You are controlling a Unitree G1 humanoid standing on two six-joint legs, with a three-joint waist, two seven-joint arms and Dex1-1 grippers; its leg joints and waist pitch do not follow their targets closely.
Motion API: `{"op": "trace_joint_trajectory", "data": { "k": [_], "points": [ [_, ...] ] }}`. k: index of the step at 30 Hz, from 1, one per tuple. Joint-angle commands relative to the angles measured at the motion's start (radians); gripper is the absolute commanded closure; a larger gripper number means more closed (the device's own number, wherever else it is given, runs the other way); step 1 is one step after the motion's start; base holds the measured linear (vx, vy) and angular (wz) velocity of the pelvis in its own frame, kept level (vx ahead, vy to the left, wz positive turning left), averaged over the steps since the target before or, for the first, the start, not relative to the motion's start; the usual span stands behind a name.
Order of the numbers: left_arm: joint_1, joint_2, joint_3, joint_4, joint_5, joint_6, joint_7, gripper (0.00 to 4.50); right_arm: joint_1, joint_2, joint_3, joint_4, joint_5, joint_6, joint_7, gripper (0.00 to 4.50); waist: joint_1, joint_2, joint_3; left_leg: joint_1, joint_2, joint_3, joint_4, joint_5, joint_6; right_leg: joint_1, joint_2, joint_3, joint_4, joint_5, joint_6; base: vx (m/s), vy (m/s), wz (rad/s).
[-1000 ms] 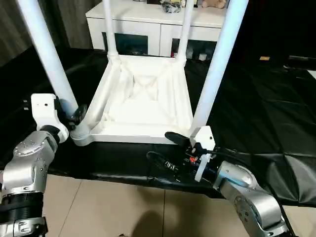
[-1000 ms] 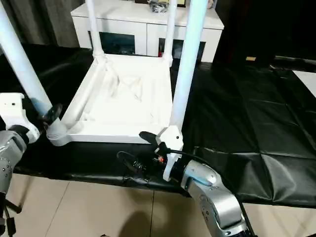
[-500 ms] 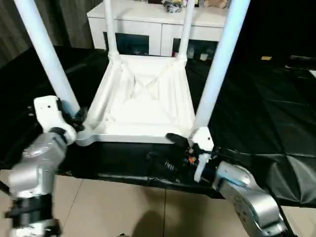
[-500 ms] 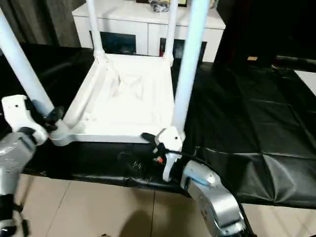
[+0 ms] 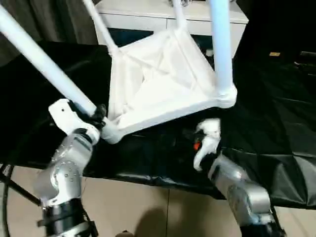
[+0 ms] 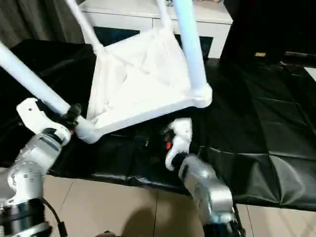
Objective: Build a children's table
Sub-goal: Flip table
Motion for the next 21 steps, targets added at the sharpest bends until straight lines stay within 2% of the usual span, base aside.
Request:
{"op": "trace_joint_trajectory", "data": {
  "k": [1, 2, 4, 6, 7, 9, 10, 12, 13, 15, 16, 17, 18, 19, 21],
  "points": [
    [-0.011, -0.037, -0.003, -0.022, -0.078, 0.006, -0.003, 2.24, -0.015, 0.013, -0.033, 0.028, 0.061, 0.026, -0.007, 0.00, -0.001, 0.002, -0.061, 0.020, 0.076, -0.034, -0.072, -0.118, 0.025, 0.041, -0.112, 0.073, -0.068, 0.097, -0.161, 0.000, 0.000, 0.00],
    [-0.012, -0.047, -0.002, -0.019, -0.081, 0.003, 0.004, 2.24, -0.046, 0.045, -0.059, 0.074, 0.102, 0.020, 0.004, 0.00, -0.002, 0.004, -0.060, 0.019, 0.076, -0.033, -0.073, -0.122, 0.020, 0.040, -0.113, 0.073, -0.070, 0.089, -0.159, 0.000, 0.000, 0.00],
    [-0.012, -0.050, -0.002, -0.019, -0.082, 0.004, 0.007, 2.24, -0.081, 0.077, -0.089, 0.123, 0.133, 0.011, -0.007, 0.00, -0.002, 0.006, -0.063, 0.019, 0.076, -0.033, -0.072, -0.107, 0.013, 0.041, -0.113, 0.073, -0.067, 0.103, -0.159, 0.000, 0.000, 0.00],
    [-0.013, -0.057, 0.002, -0.022, -0.086, 0.006, 0.013, 2.24, -0.123, 0.103, -0.121, 0.189, 0.132, -0.017, -0.049, 0.00, 0.000, 0.004, -0.067, 0.020, 0.076, -0.032, -0.068, -0.062, 0.010, 0.039, -0.112, 0.071, -0.058, 0.169, -0.160, 0.000, 0.000, 0.00],
    [-0.013, -0.058, 0.002, -0.024, -0.085, 0.008, 0.012, 2.24, -0.138, 0.109, -0.130, 0.212, 0.126, -0.029, -0.066, 0.00, -0.001, 0.004, -0.067, 0.019, 0.074, -0.031, -0.068, -0.057, 0.010, 0.040, -0.111, 0.069, -0.059, 0.173, -0.162, 0.000, 0.000, 0.00],
    [-0.012, -0.063, 0.007, -0.030, -0.088, 0.013, 0.016, 2.24, -0.204, 0.136, -0.187, 0.317, 0.129, -0.073, -0.143, 0.00, -0.003, 0.005, -0.067, 0.018, 0.074, -0.031, -0.071, -0.063, 0.000, 0.041, -0.114, 0.068, -0.058, 0.156, -0.165, 0.000, 0.000, 0.00],
    [-0.010, -0.067, 0.010, -0.035, -0.091, 0.016, 0.021, 2.24, -0.246, 0.151, -0.225, 0.381, 0.135, -0.099, -0.184, 0.00, -0.005, -0.001, -0.067, 0.021, 0.073, -0.028, -0.071, -0.074, -0.006, 0.041, -0.113, 0.068, -0.060, 0.138, -0.163, 0.000, 0.000, 0.00],
    [-0.008, -0.075, 0.017, -0.041, -0.096, 0.017, 0.026, 2.24, -0.294, 0.156, -0.255, 0.453, 0.143, -0.133, -0.209, 0.00, -0.004, 0.001, -0.068, 0.024, 0.073, -0.024, -0.068, -0.069, -0.012, 0.037, -0.110, 0.069, -0.058, 0.140, -0.158, 0.000, 0.000, 0.00],
    [-0.005, -0.072, 0.014, -0.044, -0.092, 0.021, 0.023, 2.24, -0.322, 0.153, -0.264, 0.497, 0.143, -0.153, -0.215, 0.00, -0.004, 0.000, -0.067, 0.018, 0.070, -0.024, -0.068, -0.060, -0.006, 0.041, -0.112, 0.068, -0.057, 0.157, -0.152, 0.000, 0.000, 0.00],
    [-0.005, -0.072, 0.014, -0.044, -0.092, 0.021, 0.023, 2.24, -0.322, 0.153, -0.264, 0.497, 0.143, -0.153, -0.215, 0.00, -0.003, 0.000, -0.069, 0.018, 0.069, -0.023, -0.065, -0.045, 0.004, 0.041, -0.112, 0.069, -0.056, 0.172, -0.140, 0.000, 0.000, 0.00],
    [-0.001, -0.072, 0.011, -0.051, -0.094, 0.025, 0.022, 2.24, -0.380, 0.147, -0.285, 0.574, 0.157, -0.191, -0.211, 0.00, -0.003, -0.008, -0.069, 0.018, 0.070, -0.022, -0.065, -0.040, 0.010, 0.043, -0.112, 0.069, -0.056, 0.180, -0.137, 0.000, 0.000, 0.00],
    [0.001, -0.073, 0.010, -0.053, -0.095, 0.026, 0.022, 2.24, -0.400, 0.146, -0.295, 0.599, 0.162, -0.205, -0.209, 0.00, -0.002, -0.002, -0.070, 0.019, 0.070, -0.022, -0.065, -0.048, 0.013, 0.041, -0.114, 0.067, -0.055, 0.170, -0.146, 0.000, 0.000, 0.00],
    [0.002, -0.076, 0.010, -0.055, -0.099, 0.027, 0.024, 2.24, -0.429, 0.144, -0.310, 0.632, 0.172, -0.222, -0.208, 0.00, -0.002, -0.005, -0.068, 0.018, 0.070, -0.020, -0.065, -0.052, 0.017, 0.040, -0.112, 0.069, -0.056, 0.158, -0.144, 0.000, 0.000, 0.00],
    [0.002, -0.078, 0.011, -0.057, -0.100, 0.028, 0.025, 2.24, -0.459, 0.139, -0.324, 0.670, 0.175, -0.238, -0.207, 0.00, -0.004, -0.004, -0.072, 0.019, 0.070, -0.021, -0.063, -0.047, 0.018, 0.041, -0.112, 0.067, -0.053, 0.159, -0.153, 0.000, 0.000, 0.00],
    [0.003, -0.079, 0.011, -0.059, -0.100, 0.029, 0.026, 2.24, -0.481, 0.136, -0.333, 0.699, 0.177, -0.249, -0.205, 0.00, -0.002, -0.005, -0.070, 0.017, 0.070, -0.019, -0.062, -0.032, 0.029, 0.040, -0.111, 0.067, -0.052, 0.171, -0.153, 0.000, 0.000, 0.00]
  ]
}}
